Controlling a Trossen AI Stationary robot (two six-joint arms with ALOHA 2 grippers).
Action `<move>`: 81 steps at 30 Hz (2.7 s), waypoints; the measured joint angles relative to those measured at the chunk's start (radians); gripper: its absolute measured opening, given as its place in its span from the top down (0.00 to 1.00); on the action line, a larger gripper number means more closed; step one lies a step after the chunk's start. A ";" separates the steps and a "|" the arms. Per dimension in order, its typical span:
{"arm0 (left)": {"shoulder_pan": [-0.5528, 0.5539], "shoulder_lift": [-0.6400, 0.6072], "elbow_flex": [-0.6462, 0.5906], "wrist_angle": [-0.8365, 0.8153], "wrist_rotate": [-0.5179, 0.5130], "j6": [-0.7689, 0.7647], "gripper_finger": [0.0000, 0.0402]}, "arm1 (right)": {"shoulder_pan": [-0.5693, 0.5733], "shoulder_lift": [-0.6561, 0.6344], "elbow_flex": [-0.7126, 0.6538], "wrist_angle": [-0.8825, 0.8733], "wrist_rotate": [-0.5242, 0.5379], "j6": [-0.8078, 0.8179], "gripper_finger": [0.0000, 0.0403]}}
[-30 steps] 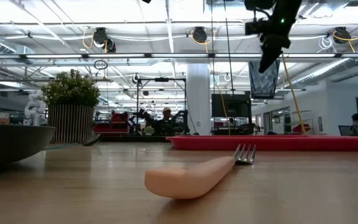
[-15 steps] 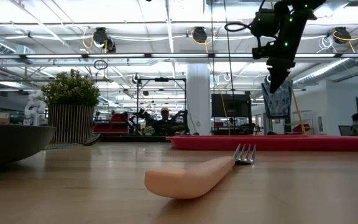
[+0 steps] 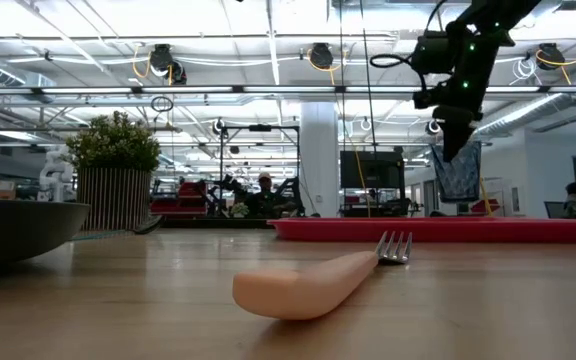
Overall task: Pick and place plate/cup/fork/spoon on tray
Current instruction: Put the black cup on the red tray, then put the black plate on the red tray
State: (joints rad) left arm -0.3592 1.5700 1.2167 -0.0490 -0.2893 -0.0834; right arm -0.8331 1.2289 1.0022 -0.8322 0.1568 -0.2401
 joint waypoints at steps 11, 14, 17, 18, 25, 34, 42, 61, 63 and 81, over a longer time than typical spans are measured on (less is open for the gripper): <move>0.000 0.000 0.000 0.000 0.000 0.010 0.95 | -0.114 0.000 -0.062 0.053 0.002 -0.015 0.98; 0.000 0.000 0.000 0.000 0.000 0.010 0.95 | -0.136 0.000 -0.072 0.076 0.000 -0.026 0.98; 0.000 0.000 0.000 0.000 0.000 0.010 0.95 | -0.153 0.000 -0.084 0.106 -0.001 -0.034 0.98; 0.000 0.000 0.000 0.000 0.000 0.010 0.95 | -0.157 0.000 -0.090 0.115 -0.002 -0.034 0.98; 0.000 0.000 0.000 0.000 0.000 0.010 0.95 | -0.165 0.000 -0.126 0.129 -0.004 -0.037 0.98; 0.000 0.000 0.000 0.000 0.000 0.009 0.95 | -0.165 0.000 -0.130 0.168 -0.005 -0.037 0.95; 0.000 0.000 0.000 0.000 0.000 -0.005 0.95 | -0.169 0.000 -0.130 0.190 -0.004 -0.035 0.90; 0.000 0.000 0.000 0.000 0.000 -0.004 0.95 | -0.198 0.000 -0.130 0.202 -0.001 -0.042 0.77; 0.000 0.000 0.000 0.000 0.000 -0.004 0.95 | -0.197 0.000 -0.130 0.202 -0.001 -0.041 0.74; 0.000 0.000 0.000 0.000 0.000 0.002 0.95 | -0.058 -0.160 -0.129 0.280 0.046 0.039 0.43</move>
State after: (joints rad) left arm -0.3592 1.5696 1.2167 -0.0490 -0.2893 -0.0811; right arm -0.8910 1.0688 0.8730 -0.5523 0.2031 -0.2012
